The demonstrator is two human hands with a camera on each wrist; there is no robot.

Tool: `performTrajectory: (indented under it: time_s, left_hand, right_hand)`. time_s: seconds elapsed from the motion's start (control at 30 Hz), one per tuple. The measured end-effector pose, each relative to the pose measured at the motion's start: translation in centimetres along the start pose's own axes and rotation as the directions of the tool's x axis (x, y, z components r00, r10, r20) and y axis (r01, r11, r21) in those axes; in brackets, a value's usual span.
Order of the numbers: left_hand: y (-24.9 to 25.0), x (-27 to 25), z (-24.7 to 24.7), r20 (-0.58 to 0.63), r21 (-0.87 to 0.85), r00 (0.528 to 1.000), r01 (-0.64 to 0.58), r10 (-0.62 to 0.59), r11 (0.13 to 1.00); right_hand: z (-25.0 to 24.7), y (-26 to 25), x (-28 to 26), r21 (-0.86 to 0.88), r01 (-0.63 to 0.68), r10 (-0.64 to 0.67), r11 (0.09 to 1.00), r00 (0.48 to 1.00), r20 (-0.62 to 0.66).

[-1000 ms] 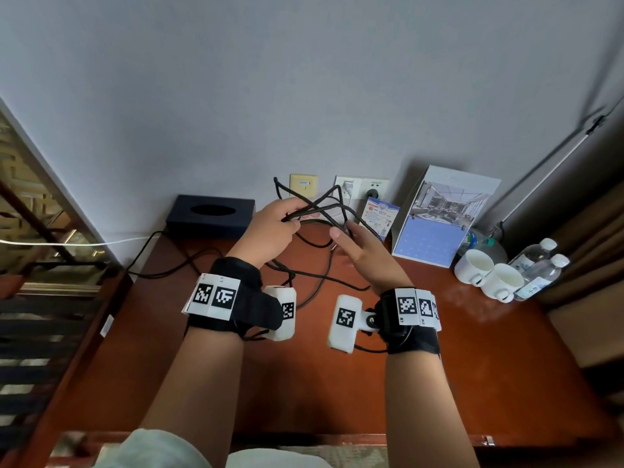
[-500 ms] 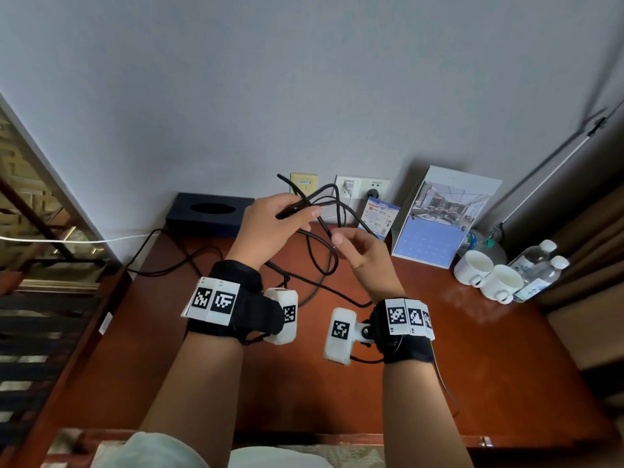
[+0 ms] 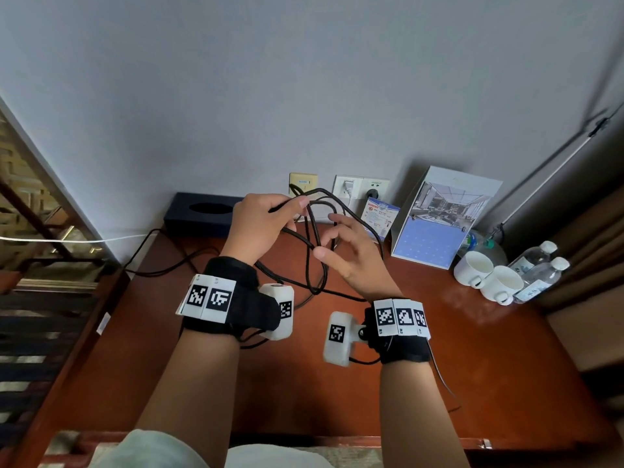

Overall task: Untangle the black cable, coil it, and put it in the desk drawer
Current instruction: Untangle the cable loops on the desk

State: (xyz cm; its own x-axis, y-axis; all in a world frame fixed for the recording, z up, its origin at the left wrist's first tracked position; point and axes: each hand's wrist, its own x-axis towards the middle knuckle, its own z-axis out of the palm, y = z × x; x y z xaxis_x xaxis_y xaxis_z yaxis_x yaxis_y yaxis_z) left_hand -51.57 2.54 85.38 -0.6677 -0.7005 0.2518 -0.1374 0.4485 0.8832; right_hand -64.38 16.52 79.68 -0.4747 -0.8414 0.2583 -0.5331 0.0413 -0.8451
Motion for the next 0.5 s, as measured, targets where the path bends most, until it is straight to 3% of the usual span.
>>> performTrajectory:
  time_s: [0.17, 0.3, 0.5]
  left_hand:
    - [-0.2, 0.5, 0.2, -0.008, -0.019, 0.998, 0.057, -0.058, 0.998]
    - [0.0, 0.8, 0.2, -0.018, -0.058, 0.998, 0.065, -0.067, 0.996]
    - [0.1, 0.9, 0.7, 0.060, -0.059, 0.996, 0.063, -0.060, 0.996]
  right_hand:
    - [0.2, 0.0, 1.0, -0.014, -0.014, 0.013, 1.000, 0.999, -0.031]
    - [0.7, -0.7, 1.2, 0.171, -0.111, 0.113, 0.979, 0.994, -0.004]
    - [1.0, -1.9, 1.8, 0.071, -0.066, 0.067, 0.995, 0.998, -0.018]
